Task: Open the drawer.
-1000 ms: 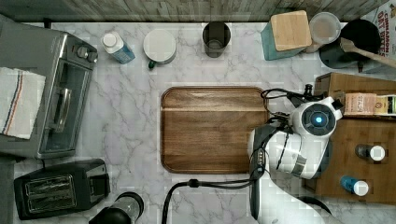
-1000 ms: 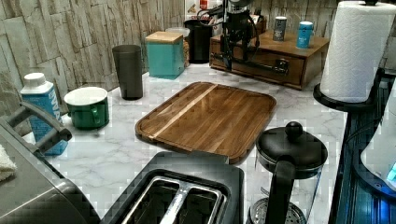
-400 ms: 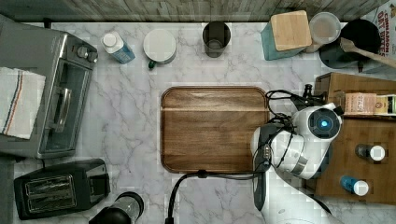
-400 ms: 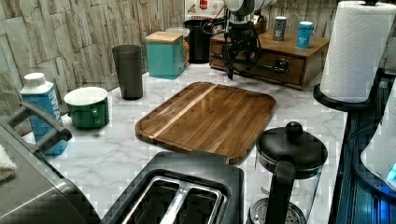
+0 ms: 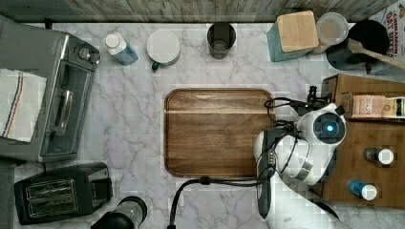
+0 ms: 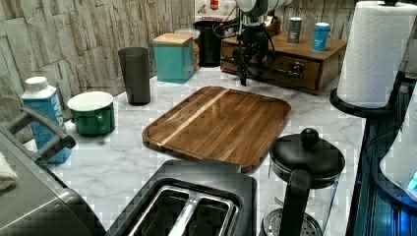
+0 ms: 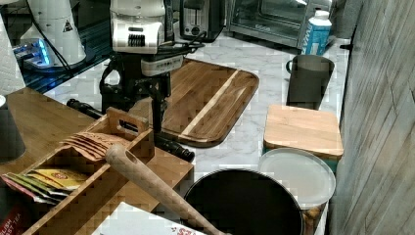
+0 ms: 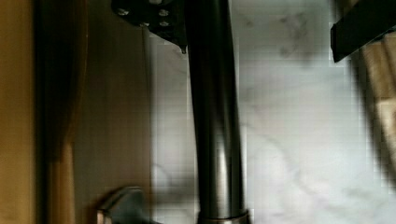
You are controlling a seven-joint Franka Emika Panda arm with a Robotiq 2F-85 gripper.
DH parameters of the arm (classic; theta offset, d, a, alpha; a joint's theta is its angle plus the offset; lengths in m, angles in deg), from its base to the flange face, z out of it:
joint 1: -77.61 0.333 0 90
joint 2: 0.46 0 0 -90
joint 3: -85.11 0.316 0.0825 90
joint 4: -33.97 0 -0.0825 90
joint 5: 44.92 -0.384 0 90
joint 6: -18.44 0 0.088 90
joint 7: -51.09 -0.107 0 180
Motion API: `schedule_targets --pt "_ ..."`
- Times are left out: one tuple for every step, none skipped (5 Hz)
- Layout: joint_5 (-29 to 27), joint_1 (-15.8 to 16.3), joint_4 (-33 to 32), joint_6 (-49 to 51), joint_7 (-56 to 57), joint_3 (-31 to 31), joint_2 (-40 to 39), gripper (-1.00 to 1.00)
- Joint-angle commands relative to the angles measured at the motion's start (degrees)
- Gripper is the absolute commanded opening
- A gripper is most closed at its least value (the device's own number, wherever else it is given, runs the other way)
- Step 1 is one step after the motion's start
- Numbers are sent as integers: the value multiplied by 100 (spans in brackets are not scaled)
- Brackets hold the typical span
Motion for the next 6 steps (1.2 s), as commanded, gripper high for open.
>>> schedule_targets --pt "-370 723 -978 -368 -459 761 1015 100" --pt "-256 1097 -982 -204 -1025 833 1079 100" --pt "-208 1372 -1010 -426 -1587 1040 1009 100" --pt "-380 1577 -906 -440 -1849 1215 909 100" --pt "-394 1712 -828 -446 -2213 1385 853 100" --pt "-397 1881 -689 -333 -2698 1528 838 100"
